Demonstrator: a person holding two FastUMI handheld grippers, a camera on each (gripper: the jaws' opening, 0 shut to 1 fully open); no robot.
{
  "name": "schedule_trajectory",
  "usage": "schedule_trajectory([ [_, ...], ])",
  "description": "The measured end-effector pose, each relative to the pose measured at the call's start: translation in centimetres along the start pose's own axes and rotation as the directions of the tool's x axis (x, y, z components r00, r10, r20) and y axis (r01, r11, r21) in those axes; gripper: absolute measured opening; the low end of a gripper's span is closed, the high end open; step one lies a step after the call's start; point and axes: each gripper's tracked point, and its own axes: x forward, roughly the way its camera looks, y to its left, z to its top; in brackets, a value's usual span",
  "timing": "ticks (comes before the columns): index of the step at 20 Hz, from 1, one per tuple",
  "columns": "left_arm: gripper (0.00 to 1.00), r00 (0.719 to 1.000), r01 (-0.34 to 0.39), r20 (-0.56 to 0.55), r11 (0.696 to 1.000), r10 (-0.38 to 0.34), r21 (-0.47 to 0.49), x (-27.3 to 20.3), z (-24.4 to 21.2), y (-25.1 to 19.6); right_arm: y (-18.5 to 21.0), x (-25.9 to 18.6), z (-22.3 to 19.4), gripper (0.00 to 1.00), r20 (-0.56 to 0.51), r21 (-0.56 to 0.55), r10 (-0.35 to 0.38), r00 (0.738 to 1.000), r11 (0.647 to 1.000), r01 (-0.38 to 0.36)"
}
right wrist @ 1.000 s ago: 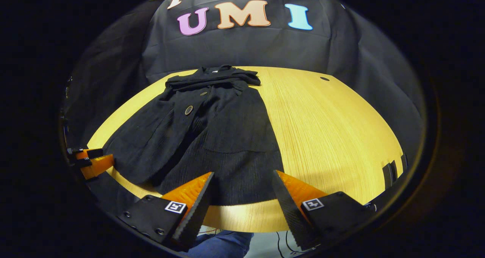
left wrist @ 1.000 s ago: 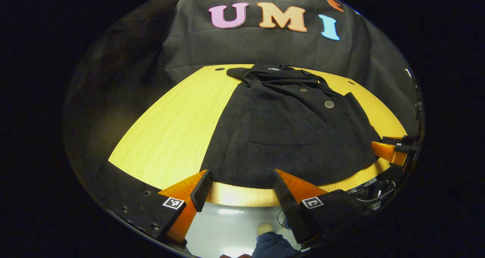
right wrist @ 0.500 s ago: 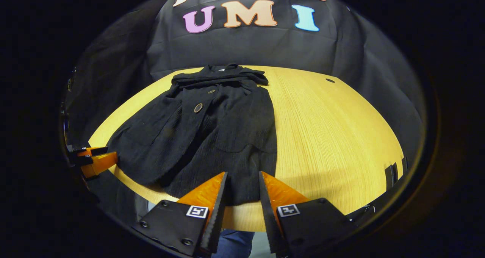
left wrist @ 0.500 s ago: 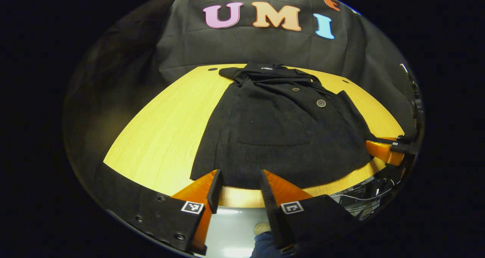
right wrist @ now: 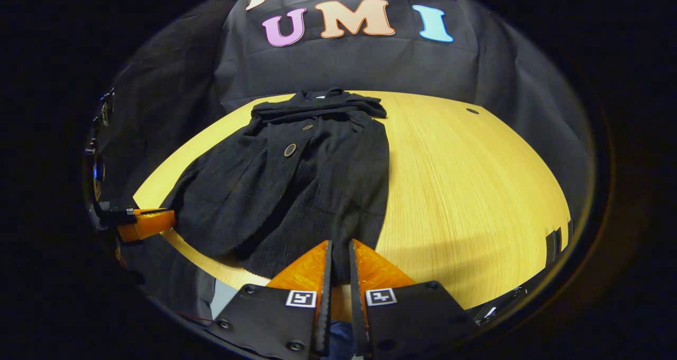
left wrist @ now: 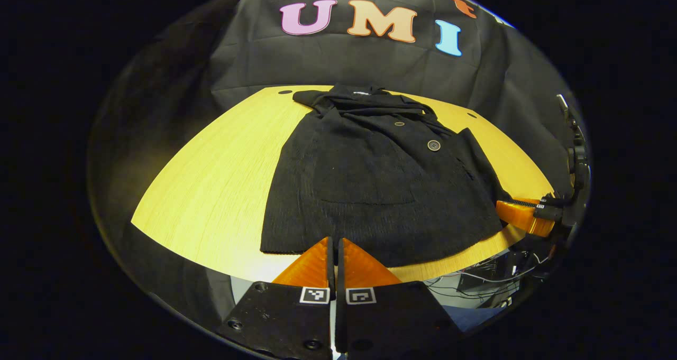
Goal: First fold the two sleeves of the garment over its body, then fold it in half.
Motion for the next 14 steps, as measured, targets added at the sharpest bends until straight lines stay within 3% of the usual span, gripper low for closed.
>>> schedule_trajectory([
  [1,0.00,1.000,-0.004,-0.002,1.000,0.004,0.009,0.01,0.08,0.09,0.13,-0.05,-0.04,0.19,-0.005,0.002,0.014,1.000,1.000,-0.014],
  [2,0.00,1.000,-0.009,-0.002,1.000,0.009,0.017,-0.03,0.07,0.13,0.14,-0.08,-0.07,0.12,-0.007,0.007,0.018,1.000,1.000,-0.018],
  [6,0.00,1.000,-0.015,-0.004,1.000,0.015,0.023,0.04,0.22,0.29,0.21,0.13,-0.05,0.05,-0.011,0.017,0.034,0.999,0.999,-0.034],
  [13,0.00,1.000,0.001,-0.020,1.000,-0.001,0.001,0.30,0.45,0.39,0.32,-0.34,0.12,0.04,-0.054,0.026,0.055,0.997,0.998,-0.053],
  [14,0.00,1.000,0.004,-0.021,1.000,-0.004,0.004,0.42,0.54,0.41,0.30,-0.40,0.19,0.00,-0.055,0.021,0.052,0.997,0.999,-0.050],
])
